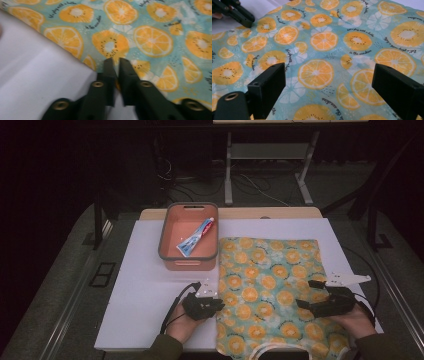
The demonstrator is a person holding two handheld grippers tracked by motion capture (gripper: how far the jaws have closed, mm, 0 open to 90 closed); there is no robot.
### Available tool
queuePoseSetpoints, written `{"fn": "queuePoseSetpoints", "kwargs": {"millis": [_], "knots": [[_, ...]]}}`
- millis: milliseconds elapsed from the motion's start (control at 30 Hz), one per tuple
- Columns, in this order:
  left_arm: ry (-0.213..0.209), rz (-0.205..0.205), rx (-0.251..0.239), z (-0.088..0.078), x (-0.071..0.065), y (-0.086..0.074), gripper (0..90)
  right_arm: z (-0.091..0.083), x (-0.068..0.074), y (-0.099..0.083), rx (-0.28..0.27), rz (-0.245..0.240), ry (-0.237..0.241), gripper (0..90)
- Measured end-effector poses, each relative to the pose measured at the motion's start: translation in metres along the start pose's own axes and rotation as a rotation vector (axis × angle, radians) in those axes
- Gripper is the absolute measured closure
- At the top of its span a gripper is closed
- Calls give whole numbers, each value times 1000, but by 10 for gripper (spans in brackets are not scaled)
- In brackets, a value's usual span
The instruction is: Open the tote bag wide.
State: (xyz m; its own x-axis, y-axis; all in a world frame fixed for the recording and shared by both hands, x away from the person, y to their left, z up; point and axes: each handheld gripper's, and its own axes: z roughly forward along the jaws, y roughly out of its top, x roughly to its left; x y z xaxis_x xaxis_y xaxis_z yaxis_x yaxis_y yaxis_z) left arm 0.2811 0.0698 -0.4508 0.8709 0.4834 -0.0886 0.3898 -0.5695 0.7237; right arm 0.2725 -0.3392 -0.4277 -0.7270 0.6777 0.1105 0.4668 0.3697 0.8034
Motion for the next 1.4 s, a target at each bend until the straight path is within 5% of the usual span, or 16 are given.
{"fn": "queuePoseSetpoints", "kwargs": {"millis": [167,333,733,1033,1233,1400], "knots": [[-17,-10,12,2,3,4,892,0,0,0,1,-2,0,116],[16,4,1,9,11,15,894,0,0,0,-2,-1,1,116],[99,-31,-40,25,48,34,870,0,1,0,-1,-4,2,116],[55,-102,-110,-14,26,24,493,0,1,-1,2,-9,-1,116],[-15,-138,-80,-23,3,0,399,1,2,0,7,-13,-4,116],[-26,-104,-9,-12,-8,-3,409,1,2,-1,8,-12,-7,116]]}}
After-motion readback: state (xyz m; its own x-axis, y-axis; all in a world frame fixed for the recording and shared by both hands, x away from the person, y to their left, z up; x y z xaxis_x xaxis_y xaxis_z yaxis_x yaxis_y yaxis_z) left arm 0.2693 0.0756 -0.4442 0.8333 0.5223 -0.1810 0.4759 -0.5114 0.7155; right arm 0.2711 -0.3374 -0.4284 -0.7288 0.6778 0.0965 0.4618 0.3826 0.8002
